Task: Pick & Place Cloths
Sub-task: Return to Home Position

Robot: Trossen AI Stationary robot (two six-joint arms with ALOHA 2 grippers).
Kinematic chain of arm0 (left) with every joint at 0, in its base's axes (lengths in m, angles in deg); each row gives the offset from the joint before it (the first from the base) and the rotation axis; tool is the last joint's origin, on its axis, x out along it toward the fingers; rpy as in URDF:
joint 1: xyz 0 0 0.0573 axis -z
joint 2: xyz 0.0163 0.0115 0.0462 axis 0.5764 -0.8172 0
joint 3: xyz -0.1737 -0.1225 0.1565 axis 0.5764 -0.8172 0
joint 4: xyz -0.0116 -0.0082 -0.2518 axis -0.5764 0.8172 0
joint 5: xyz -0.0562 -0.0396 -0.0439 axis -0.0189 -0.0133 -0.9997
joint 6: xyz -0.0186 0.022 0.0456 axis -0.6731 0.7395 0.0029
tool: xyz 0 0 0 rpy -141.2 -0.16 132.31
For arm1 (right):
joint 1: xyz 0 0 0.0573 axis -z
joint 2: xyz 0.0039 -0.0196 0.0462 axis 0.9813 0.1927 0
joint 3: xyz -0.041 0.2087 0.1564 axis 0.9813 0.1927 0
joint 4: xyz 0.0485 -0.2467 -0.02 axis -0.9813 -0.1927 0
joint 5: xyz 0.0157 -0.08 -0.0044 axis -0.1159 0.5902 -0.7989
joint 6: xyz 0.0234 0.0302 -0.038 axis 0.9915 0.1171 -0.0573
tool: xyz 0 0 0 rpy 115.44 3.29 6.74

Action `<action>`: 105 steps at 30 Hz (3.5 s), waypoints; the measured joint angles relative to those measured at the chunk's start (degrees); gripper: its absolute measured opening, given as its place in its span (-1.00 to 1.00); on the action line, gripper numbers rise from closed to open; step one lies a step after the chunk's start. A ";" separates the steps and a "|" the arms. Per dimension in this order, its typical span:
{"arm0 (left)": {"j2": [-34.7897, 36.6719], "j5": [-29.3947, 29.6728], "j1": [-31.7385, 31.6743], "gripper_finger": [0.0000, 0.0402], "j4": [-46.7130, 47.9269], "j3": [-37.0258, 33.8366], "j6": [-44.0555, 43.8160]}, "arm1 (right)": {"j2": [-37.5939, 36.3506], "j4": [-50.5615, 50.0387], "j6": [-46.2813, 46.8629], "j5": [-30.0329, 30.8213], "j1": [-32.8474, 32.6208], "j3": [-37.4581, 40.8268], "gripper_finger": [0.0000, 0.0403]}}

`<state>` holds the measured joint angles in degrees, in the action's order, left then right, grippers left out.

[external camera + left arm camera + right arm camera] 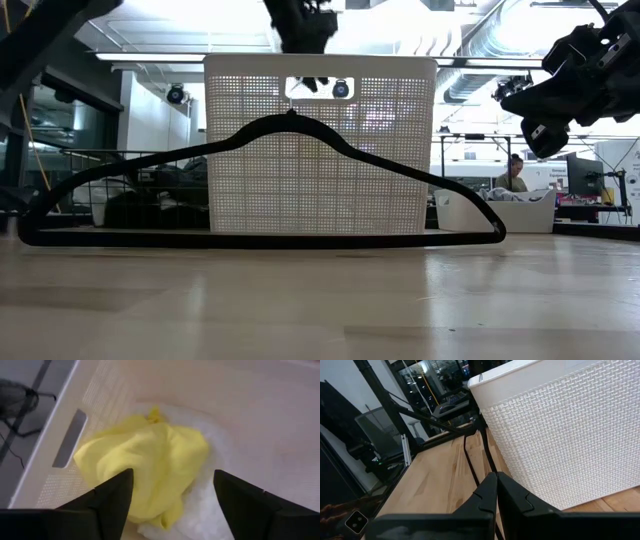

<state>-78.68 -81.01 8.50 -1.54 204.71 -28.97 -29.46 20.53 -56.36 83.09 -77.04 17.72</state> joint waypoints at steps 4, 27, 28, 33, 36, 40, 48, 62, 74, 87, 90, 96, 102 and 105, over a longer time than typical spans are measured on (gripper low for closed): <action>2.81 0.09 2.09 0.15 0.25 0.00 -0.01 | 0.00 0.02 -0.01 0.01 -0.02 0.00 -0.98; 22.04 0.46 7.71 -0.99 7.15 -0.04 -1.13 | 0.00 0.00 0.00 0.01 0.00 0.01 -0.98; 23.05 0.59 7.69 -0.99 7.25 -0.20 -1.27 | 0.00 0.00 0.00 0.00 -0.02 0.00 -0.98; 29.54 0.31 7.65 -1.00 5.86 -6.15 -1.50 | 0.00 0.00 0.01 0.00 0.00 0.00 -0.98; 34.60 -1.03 7.63 -1.00 2.15 -14.63 -1.71 | 0.00 0.00 -0.01 -0.01 -0.02 -0.01 -0.98; 43.51 -1.77 7.63 -1.00 -5.99 -30.43 -2.78 | 0.00 0.02 0.01 0.01 -0.01 0.00 -0.98; 66.32 -11.17 7.65 -1.00 -28.85 -63.49 -5.77 | 0.00 0.00 0.01 0.01 -0.02 0.01 -0.98; 100.42 -14.65 7.63 -1.00 -41.14 -94.89 -13.87 | -0.01 0.01 0.00 0.01 -0.01 -0.01 -0.98; 114.79 -15.01 7.63 -1.00 -46.92 -106.64 -17.06 | -0.01 0.01 0.00 0.01 -0.01 0.00 -0.98; 113.31 -15.26 7.61 -1.00 -60.82 -118.28 -19.34 | -0.02 0.02 0.01 -0.01 -0.02 -0.01 -0.98; 113.43 -15.36 7.61 -1.00 -62.49 -119.85 -19.76 | -0.02 0.01 -0.01 -0.01 -0.02 0.01 -0.98; 113.43 -16.67 7.63 -1.00 -68.08 -123.73 -22.27 | -0.02 0.02 0.00 0.01 -0.02 0.00 -0.98; 113.43 -17.65 8.16 -1.00 -70.03 -125.74 -23.85 | -0.02 0.02 -0.01 0.01 0.00 0.01 -0.98; 113.43 -16.58 10.19 -1.00 -70.05 -125.90 -23.83 | -0.02 0.02 -0.01 0.01 0.00 0.01 -0.98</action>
<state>34.75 -97.59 18.69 -71.59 78.82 -52.80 -29.48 20.56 -56.37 83.10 -77.04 17.73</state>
